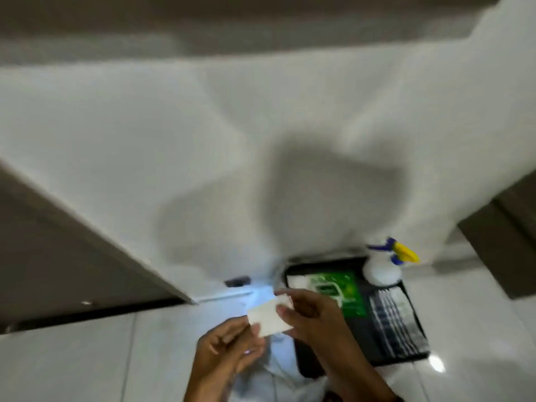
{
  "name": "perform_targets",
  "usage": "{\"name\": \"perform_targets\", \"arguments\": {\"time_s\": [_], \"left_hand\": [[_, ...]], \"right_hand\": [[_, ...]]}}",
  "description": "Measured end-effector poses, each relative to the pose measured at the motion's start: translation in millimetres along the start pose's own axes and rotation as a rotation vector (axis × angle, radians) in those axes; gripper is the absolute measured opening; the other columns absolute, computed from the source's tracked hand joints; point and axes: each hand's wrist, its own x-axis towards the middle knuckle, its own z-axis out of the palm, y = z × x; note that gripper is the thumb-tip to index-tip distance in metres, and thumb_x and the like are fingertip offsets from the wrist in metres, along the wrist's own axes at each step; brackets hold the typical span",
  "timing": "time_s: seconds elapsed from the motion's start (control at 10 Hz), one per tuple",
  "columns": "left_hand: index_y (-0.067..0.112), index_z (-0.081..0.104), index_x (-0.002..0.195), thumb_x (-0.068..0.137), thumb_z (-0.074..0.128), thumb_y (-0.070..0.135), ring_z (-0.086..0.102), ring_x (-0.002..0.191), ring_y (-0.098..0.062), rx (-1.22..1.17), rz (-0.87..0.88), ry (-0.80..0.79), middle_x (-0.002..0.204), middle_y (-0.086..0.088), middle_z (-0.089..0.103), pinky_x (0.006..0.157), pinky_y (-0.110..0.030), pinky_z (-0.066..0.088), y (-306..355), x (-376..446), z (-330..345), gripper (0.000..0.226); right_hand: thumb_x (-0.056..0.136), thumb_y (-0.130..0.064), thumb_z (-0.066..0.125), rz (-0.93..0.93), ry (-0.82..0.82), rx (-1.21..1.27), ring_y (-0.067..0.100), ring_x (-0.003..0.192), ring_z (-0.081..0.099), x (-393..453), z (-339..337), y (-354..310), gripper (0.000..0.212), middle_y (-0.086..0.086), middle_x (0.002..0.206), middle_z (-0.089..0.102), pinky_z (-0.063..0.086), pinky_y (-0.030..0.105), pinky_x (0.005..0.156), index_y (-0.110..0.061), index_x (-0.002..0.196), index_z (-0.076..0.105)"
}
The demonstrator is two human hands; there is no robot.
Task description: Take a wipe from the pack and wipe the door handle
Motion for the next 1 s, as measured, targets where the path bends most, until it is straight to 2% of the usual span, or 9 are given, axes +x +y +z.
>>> {"name": "perform_targets", "arguments": {"time_s": [0.1, 0.2, 0.3, 0.4, 0.6, 0.7, 0.8, 0.9, 1.0], "left_hand": [[0.002, 0.081, 0.079, 0.085, 0.073, -0.013, 0.077, 0.062, -0.026, -0.018, -0.048, 0.038, 0.078, -0.02, 0.08, 0.054, -0.025, 0.064, -64, 36, 54, 0.018], [0.003, 0.077, 0.082, 0.084, 0.077, -0.009, 0.078, 0.063, -0.025, 0.053, -0.072, 0.085, 0.074, -0.014, 0.08, 0.053, -0.023, 0.063, -126, 71, 92, 0.013], [0.011, 0.076, 0.077, 0.085, 0.082, -0.003, 0.074, 0.056, -0.015, 0.29, -0.025, 0.144, 0.066, -0.008, 0.076, 0.05, -0.021, 0.059, -187, 106, 118, 0.017], [0.019, 0.079, 0.077, 0.084, 0.088, 0.013, 0.073, 0.069, -0.018, 0.624, 0.106, 0.221, 0.075, -0.005, 0.079, 0.073, -0.034, 0.062, -238, 128, 132, 0.013], [0.028, 0.072, 0.105, 0.093, 0.073, 0.053, 0.07, 0.095, -0.036, 1.315, 0.172, 0.335, 0.101, -0.004, 0.076, 0.077, -0.042, 0.056, -278, 126, 147, 0.027], [0.028, 0.063, 0.127, 0.095, 0.067, 0.056, 0.067, 0.109, -0.035, 1.423, 0.264, 0.322, 0.123, -0.002, 0.067, 0.08, -0.045, 0.056, -262, 109, 149, 0.043], [0.019, 0.061, 0.139, 0.095, 0.071, 0.049, 0.064, 0.117, -0.036, 1.478, 0.438, 0.345, 0.131, -0.009, 0.066, 0.077, -0.048, 0.06, -214, 78, 146, 0.054], [0.009, 0.065, 0.14, 0.097, 0.075, 0.034, 0.066, 0.118, -0.043, 1.461, 0.822, 0.435, 0.137, -0.02, 0.067, 0.085, -0.053, 0.06, -138, 52, 147, 0.052], [0.011, 0.055, 0.152, 0.102, 0.061, 0.044, 0.059, 0.135, -0.042, 1.51, 1.139, 0.538, 0.155, -0.023, 0.054, 0.1, -0.052, 0.055, -33, 0, 159, 0.061]], "right_hand": [[0.085, 0.011, 0.073, 0.12, 0.105, 0.025, 0.007, 0.063, 0.074, 22, -81, 43, 0.018, 0.001, 0.072, 0.079, 0.057, 0.018, 0.052, -0.007, 0.087, 0.074], [0.084, 0.007, 0.076, 0.209, 0.198, 0.0, 0.009, 0.061, 0.072, 44, -143, 97, 0.016, 0.001, 0.072, 0.078, 0.058, 0.019, 0.053, -0.004, 0.094, 0.071], [0.084, 0.006, 0.076, 0.238, 0.282, -0.131, 0.011, 0.064, 0.071, 65, -188, 149, 0.014, 0.004, 0.073, 0.078, 0.061, 0.021, 0.06, -0.005, 0.092, 0.074], [0.085, 0.001, 0.078, 0.211, 0.322, -0.364, 0.02, 0.082, 0.074, 78, -218, 197, 0.02, 0.007, 0.084, 0.077, 0.062, 0.034, 0.081, -0.019, 0.083, 0.074], [0.085, -0.007, 0.08, 0.042, 0.29, -0.644, -0.006, 0.073, 0.067, 75, -233, 237, 0.024, -0.014, 0.081, 0.07, 0.058, 0.011, 0.074, -0.02, 0.104, 0.075], [0.087, -0.01, 0.077, -0.084, 0.255, -0.827, 0.014, 0.106, 0.068, 66, -230, 217, 0.037, 0.002, 0.113, 0.073, 0.056, 0.03, 0.098, -0.013, 0.123, 0.07], [0.092, -0.014, 0.071, -0.187, 0.199, -0.978, 0.027, 0.132, 0.055, 48, -224, 168, 0.048, 0.011, 0.14, 0.061, 0.045, 0.039, 0.112, -0.01, 0.138, 0.06], [0.095, -0.022, 0.069, -0.415, 0.269, -1.155, 0.036, 0.145, 0.043, 35, -211, 90, 0.058, 0.02, 0.156, 0.046, 0.04, 0.049, 0.118, -0.006, 0.148, 0.051], [0.095, -0.034, 0.066, -0.753, 0.415, -1.27, 0.04, 0.153, 0.028, 10, -195, -13, 0.071, 0.026, 0.164, 0.03, 0.034, 0.054, 0.121, -0.007, 0.155, 0.039]]}}
